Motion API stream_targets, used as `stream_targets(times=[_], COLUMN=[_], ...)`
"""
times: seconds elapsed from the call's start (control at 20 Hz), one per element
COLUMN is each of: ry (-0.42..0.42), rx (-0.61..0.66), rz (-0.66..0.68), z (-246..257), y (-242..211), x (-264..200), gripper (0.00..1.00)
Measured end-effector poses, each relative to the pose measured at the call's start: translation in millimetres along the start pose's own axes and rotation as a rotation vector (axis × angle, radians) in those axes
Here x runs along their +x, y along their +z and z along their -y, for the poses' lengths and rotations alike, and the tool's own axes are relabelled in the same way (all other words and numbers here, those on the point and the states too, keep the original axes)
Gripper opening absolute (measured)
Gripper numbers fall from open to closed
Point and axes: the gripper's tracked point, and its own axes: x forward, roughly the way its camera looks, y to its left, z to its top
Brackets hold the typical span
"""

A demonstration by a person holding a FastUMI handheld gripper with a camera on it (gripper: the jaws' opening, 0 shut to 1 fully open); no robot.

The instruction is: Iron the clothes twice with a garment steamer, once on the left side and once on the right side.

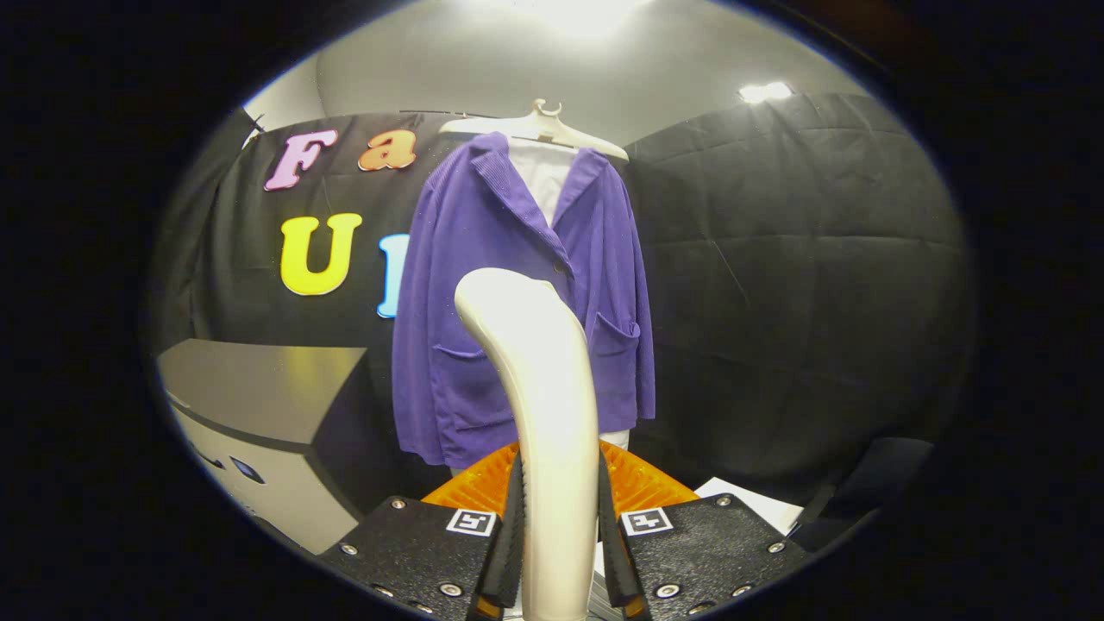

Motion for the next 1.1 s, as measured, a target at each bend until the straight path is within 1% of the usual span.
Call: stream_targets(times=[0.25,0.5,0.8,1.1], ry=[0.067,0.106,0.135,0.168], rx=[0.009,0.009,0.004,-0.027], rz=[0.056,0.09,0.113,0.135], z=[-17.0,-35.2,-69.7,-106.1], y=[21.5,35.8,46.3,51.5], x=[-68.0,-120.7,-162.5,-184.9], gripper=[0.38,0.38,0.38,0.39])
